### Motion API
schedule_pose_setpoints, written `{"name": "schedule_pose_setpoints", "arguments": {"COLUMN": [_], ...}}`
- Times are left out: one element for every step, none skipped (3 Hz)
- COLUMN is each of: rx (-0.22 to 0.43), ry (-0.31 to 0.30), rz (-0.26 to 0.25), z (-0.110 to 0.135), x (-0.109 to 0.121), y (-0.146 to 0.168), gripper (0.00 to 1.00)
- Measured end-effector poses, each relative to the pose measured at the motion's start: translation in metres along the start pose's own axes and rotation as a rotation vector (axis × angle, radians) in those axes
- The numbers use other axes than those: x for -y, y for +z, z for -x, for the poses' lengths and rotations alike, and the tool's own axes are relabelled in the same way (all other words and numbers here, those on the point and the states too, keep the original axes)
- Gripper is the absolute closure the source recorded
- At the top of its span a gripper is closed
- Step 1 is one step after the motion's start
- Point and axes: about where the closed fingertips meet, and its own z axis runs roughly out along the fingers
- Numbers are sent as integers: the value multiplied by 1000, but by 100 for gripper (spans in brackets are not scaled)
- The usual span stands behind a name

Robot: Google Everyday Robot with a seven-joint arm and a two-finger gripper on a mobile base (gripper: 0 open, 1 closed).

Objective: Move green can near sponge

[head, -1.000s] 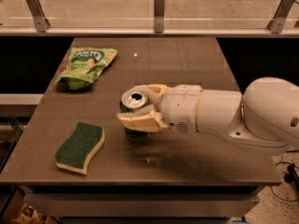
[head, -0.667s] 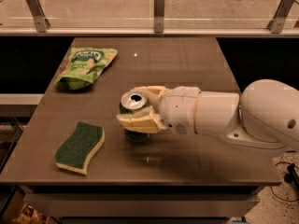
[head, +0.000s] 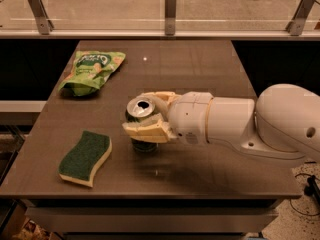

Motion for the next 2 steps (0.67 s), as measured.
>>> {"name": "schedule_pose_setpoints", "arguments": {"rx": [-2,-3], "ry": [-5,-10], "rz": [2,4], "z": [2,4], "x": [-2,-4], "y": [1,2], "gripper": [35,13]}}
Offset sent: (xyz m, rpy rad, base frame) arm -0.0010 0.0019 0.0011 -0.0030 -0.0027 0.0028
